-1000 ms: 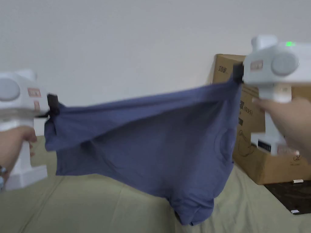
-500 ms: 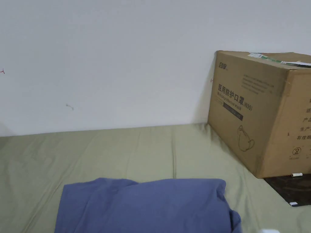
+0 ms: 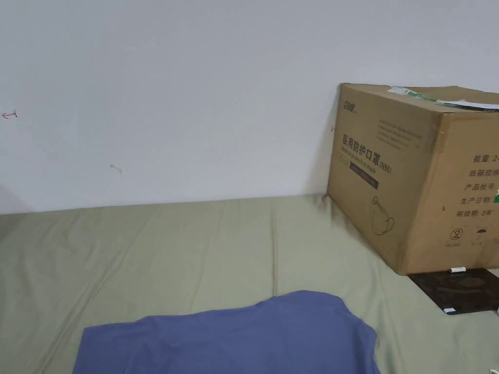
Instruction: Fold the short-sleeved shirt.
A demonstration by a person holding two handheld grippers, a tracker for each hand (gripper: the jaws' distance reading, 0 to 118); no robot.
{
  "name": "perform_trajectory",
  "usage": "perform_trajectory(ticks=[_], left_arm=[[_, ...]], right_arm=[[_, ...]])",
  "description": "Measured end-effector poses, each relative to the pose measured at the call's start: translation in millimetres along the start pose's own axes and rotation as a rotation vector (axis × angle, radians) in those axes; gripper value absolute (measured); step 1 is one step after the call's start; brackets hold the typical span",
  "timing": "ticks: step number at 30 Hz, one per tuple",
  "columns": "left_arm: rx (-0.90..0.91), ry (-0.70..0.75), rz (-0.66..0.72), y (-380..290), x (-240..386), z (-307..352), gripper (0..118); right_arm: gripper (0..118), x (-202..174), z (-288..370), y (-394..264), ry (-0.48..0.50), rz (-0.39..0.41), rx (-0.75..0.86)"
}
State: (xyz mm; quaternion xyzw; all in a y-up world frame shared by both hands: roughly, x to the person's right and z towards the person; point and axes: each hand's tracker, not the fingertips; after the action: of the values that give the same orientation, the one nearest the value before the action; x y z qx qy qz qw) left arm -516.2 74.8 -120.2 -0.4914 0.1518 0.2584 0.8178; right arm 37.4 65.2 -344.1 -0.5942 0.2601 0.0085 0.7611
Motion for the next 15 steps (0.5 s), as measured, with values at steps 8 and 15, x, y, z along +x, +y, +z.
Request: perform_trajectory(ticks=[8, 15], left_arm=[[0.095, -0.010, 0.026, -7, 2, 25, 91], [0.302, -0.077, 0.013, -13, 30, 75, 102]], right_arm=[[106, -9, 4, -3, -0.036, -0.073, 0.114], [111, -34, 41, 16, -0.086, -0.047, 0.361]])
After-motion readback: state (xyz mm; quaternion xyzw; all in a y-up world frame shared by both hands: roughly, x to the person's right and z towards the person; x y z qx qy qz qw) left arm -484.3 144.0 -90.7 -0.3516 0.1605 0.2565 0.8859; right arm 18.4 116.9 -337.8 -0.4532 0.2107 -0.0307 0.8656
